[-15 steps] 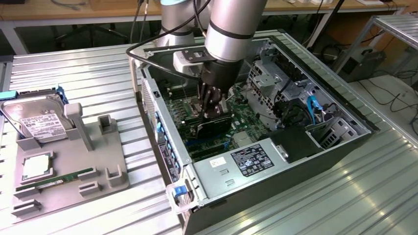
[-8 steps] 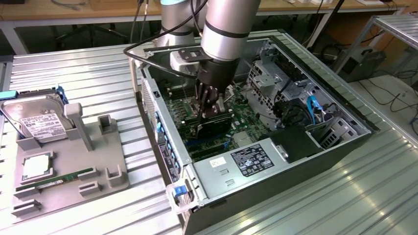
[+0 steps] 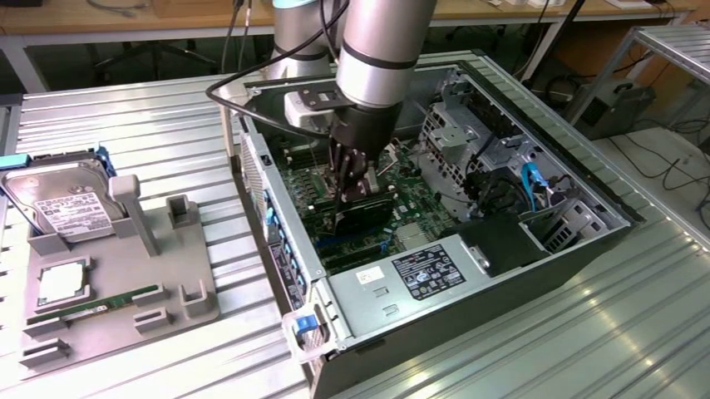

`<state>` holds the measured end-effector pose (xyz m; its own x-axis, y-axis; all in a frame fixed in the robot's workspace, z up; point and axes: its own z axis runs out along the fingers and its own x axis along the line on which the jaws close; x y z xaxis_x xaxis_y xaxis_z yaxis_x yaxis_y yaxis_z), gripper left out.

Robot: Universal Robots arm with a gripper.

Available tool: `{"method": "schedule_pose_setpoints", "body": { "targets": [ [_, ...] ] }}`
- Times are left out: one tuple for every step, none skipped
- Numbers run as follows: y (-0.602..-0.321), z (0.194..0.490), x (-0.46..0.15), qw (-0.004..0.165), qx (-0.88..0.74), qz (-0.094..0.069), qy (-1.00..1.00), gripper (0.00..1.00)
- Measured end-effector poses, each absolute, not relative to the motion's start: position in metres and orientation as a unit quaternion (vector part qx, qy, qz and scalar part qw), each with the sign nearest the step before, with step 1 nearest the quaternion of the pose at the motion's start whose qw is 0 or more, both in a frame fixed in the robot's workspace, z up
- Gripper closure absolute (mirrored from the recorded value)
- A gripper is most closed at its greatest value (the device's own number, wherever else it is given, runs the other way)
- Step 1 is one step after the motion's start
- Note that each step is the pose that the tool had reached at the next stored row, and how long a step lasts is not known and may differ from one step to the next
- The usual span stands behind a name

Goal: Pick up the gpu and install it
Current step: 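Insert the gpu into the slot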

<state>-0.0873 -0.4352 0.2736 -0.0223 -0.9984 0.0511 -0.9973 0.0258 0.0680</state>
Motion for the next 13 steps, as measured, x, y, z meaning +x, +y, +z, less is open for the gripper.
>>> {"method": "schedule_pose_setpoints", "body": {
  "targets": [
    [-0.4352,0.2733,-0.0874,0.042,0.698,-0.007,-0.715,0.89],
    [-0.4353,0.2731,-0.0876,0.042,0.699,-0.007,-0.714,0.89],
    [-0.4355,0.2730,-0.0879,0.042,0.699,-0.006,-0.713,0.89],
    [-0.4358,0.2728,-0.0883,0.042,0.700,-0.006,-0.713,0.89],
    [-0.4360,0.2727,-0.0885,0.042,0.701,-0.006,-0.712,0.89],
    [-0.4363,0.2725,-0.0887,0.042,0.701,-0.006,-0.712,0.89],
    [-0.4367,0.2721,-0.0889,0.042,0.702,-0.006,-0.711,0.89],
    [-0.4369,0.2717,-0.0890,0.042,0.703,-0.006,-0.710,0.89],
    [-0.4369,0.2708,-0.0890,0.041,0.703,-0.006,-0.710,0.89],
    [-0.4370,0.2698,-0.0890,0.041,0.703,-0.007,-0.710,0.89],
    [-0.4372,0.2694,-0.0891,0.042,0.704,-0.006,-0.709,0.89],
    [-0.4372,0.2687,-0.0890,0.042,0.704,-0.006,-0.709,0.89],
    [-0.4373,0.2680,-0.0890,0.042,0.704,-0.006,-0.709,0.89]
  ]
}}
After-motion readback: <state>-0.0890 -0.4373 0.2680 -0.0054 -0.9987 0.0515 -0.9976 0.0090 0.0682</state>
